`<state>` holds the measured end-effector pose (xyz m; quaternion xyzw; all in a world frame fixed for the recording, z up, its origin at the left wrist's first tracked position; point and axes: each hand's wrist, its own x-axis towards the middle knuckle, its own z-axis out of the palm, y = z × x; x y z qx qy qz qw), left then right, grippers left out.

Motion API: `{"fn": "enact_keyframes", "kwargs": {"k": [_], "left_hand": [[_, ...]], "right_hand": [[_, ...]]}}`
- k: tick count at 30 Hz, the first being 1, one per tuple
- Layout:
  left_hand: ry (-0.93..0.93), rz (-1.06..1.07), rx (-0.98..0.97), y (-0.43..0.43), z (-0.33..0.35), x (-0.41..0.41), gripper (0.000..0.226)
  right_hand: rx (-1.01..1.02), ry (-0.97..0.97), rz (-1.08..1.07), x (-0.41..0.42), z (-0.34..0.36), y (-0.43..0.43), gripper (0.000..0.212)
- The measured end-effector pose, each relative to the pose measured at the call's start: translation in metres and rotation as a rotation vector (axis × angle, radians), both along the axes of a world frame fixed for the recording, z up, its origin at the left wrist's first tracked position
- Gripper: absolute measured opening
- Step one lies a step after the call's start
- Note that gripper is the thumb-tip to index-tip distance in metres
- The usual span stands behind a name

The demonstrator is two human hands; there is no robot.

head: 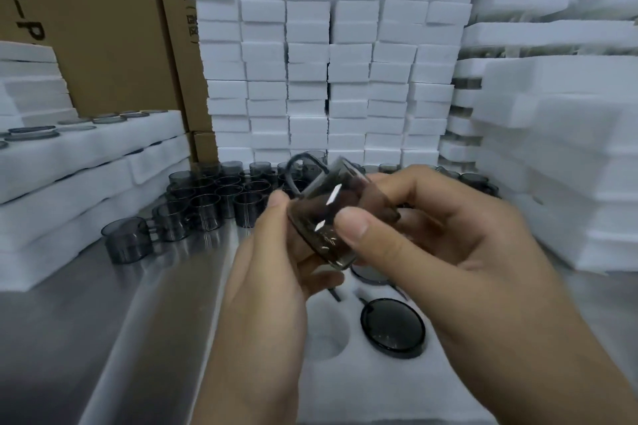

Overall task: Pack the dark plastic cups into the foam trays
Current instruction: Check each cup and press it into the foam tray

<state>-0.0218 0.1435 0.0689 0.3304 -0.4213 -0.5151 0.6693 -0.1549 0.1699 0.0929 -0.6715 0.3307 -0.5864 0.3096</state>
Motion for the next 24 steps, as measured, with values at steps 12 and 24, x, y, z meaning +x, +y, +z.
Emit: {"fn": "enact_keyframes", "kwargs": {"k": [12, 24], "left_hand": [[-0.809, 0.202, -0.039, -0.009, -0.015, 0.075, 0.074], [-1.046, 0.013, -0.125, -0.011, -0.025, 0.074, 0.079]], "right_hand": [[0.306, 0.517, -0.237, 0.003, -0.024, -0.015, 0.064], [0.314, 0.593, -0.194, 0.017, -0.02, -0.012, 0.068]]}}
